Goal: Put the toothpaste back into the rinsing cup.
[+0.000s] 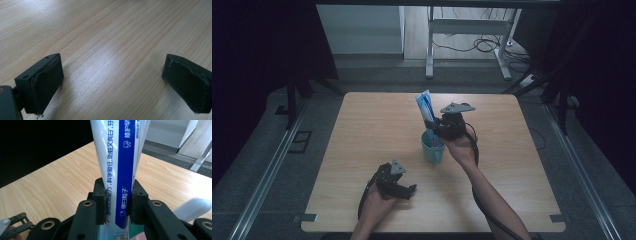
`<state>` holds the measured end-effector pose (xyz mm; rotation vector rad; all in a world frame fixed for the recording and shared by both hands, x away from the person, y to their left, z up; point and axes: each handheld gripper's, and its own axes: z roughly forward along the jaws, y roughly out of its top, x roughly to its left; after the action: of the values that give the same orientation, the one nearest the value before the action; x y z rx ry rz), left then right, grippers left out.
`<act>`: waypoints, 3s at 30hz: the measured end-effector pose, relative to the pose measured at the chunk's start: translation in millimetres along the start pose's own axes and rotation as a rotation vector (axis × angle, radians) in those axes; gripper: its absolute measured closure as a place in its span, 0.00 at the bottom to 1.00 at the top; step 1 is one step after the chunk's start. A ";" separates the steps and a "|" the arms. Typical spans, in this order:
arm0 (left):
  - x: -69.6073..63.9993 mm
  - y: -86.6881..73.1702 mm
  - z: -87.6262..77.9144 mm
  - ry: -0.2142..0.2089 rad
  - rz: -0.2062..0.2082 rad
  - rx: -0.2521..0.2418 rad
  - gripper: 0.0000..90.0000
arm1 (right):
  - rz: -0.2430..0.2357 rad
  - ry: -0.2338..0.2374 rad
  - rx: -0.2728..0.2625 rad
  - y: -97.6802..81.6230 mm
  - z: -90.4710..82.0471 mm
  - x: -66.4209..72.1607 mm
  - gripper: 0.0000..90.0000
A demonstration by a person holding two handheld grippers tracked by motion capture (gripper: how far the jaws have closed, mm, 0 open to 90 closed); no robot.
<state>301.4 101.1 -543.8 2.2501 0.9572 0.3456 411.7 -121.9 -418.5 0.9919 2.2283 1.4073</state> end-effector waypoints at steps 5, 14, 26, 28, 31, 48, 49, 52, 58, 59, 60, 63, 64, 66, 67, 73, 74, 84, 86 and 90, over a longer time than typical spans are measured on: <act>0.0 0.0 0.0 0.000 -0.001 0.000 0.04 | 0.008 -0.004 0.005 -9.5 5.6 -0.4 0.79; -0.3 -0.1 0.0 -0.001 -0.004 0.000 0.04 | 0.014 -0.011 0.009 -22.2 12.9 -0.3 0.79; -0.3 -0.1 0.0 -0.001 -0.004 0.000 0.04 | -0.001 -0.023 0.016 -31.2 19.9 1.7 0.78; -0.3 -0.1 0.0 -0.001 -0.004 0.000 0.04 | -0.008 -0.027 0.020 -31.5 20.9 2.5 0.77; -0.3 -0.1 0.0 -0.001 -0.004 0.000 0.04 | -0.009 -0.024 0.024 -31.9 21.8 2.6 0.77; -0.4 -0.1 0.0 -0.001 -0.004 -0.001 0.04 | -0.011 -0.032 0.072 -40.1 26.1 -2.2 0.69; -0.4 -0.1 0.0 -0.001 -0.004 -0.001 0.04 | -0.010 -0.030 0.073 -40.0 26.5 -2.3 0.67; -0.4 -0.1 0.0 -0.001 -0.004 -0.001 0.04 | -0.016 -0.028 0.084 -40.0 26.9 -2.2 0.63; -0.4 -0.1 0.0 -0.001 -0.004 -0.001 0.04 | -0.032 -0.021 0.115 -39.4 26.0 -1.0 0.59; -0.4 -0.1 0.0 -0.002 -0.004 -0.001 0.04 | -0.032 -0.021 0.116 -39.0 25.1 -1.0 0.57; -0.4 -0.1 0.0 -0.001 -0.004 -0.001 0.04 | -0.030 -0.017 0.113 -38.5 24.3 -1.1 0.56; -0.4 -0.1 0.0 -0.001 -0.004 -0.001 0.04 | -0.020 -0.005 0.114 -36.9 21.8 -1.5 0.52; -0.4 -0.1 0.0 -0.001 -0.004 -0.001 0.04 | -0.019 -0.003 0.118 -36.3 20.9 -1.7 0.51; -0.4 -0.1 0.0 -0.001 -0.004 -0.001 0.04 | -0.023 -0.004 0.122 -35.0 18.8 -2.0 0.48; -0.4 -0.1 0.0 -0.001 -0.004 -0.001 0.04 | -0.023 -0.005 0.124 -34.6 18.2 -2.2 0.47; -0.4 -0.1 0.0 -0.001 -0.004 -0.001 0.04 | -0.019 0.013 0.138 -33.4 14.5 -4.2 0.39; -0.4 -0.1 0.0 -0.001 -0.004 -0.001 0.04 | -0.020 0.014 0.140 -33.2 14.2 -4.0 0.37; -0.2 -0.1 0.0 0.000 0.000 -0.001 0.04 | -0.072 0.045 0.169 -30.6 12.6 3.8 0.18; -0.2 -0.1 0.0 0.000 0.000 -0.001 0.04 | -0.078 0.052 0.175 -30.5 11.7 5.5 0.17; -0.4 -0.1 0.1 0.001 -0.003 -0.003 0.04 | -0.074 0.055 0.182 -30.9 8.8 7.6 0.15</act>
<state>301.2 100.8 -543.9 2.2456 0.9598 0.3460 399.7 -119.2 -449.2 0.9265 2.4427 1.2318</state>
